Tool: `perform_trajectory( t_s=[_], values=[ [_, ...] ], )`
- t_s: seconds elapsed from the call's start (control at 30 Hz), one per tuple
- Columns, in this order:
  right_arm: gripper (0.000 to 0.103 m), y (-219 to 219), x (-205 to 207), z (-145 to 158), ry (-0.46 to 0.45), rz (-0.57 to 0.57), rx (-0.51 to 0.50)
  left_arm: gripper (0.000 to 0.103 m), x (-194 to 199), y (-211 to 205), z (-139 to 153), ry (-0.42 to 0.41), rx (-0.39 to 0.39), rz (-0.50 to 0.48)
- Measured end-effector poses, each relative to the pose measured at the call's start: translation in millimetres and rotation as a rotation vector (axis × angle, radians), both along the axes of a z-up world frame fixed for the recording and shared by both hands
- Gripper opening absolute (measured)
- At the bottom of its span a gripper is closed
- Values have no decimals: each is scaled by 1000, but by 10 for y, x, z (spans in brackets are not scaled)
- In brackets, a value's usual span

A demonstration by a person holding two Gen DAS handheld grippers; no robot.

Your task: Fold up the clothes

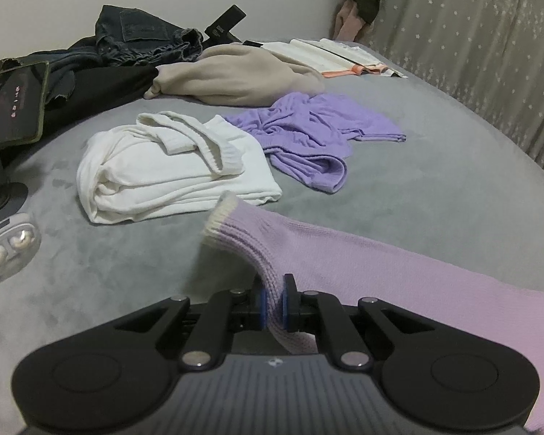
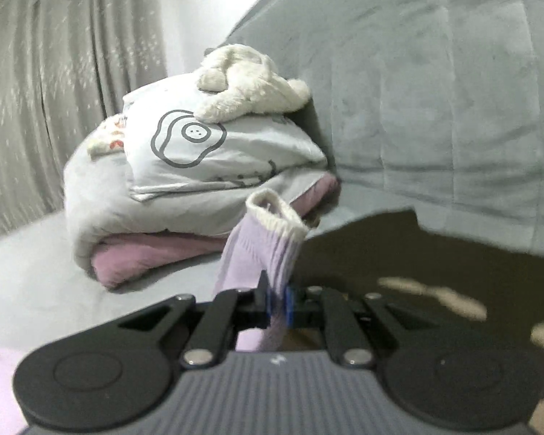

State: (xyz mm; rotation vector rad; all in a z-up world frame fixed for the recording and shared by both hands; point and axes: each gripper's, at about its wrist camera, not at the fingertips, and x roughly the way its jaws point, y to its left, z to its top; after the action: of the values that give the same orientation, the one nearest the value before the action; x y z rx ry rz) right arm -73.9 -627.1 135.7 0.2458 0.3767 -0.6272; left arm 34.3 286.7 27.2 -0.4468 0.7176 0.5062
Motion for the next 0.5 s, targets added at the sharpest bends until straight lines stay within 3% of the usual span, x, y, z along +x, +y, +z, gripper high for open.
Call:
perform_trajectory(
  t_s=[0.3,0.5],
  values=[
    [6,-238,-26,-365,48,-101,129,5,-4,124,-30,-25,-77,22],
    [7,-37,-131,-162,16,-74,104,5,-39,48,132,-107,-60,2]
  ],
)
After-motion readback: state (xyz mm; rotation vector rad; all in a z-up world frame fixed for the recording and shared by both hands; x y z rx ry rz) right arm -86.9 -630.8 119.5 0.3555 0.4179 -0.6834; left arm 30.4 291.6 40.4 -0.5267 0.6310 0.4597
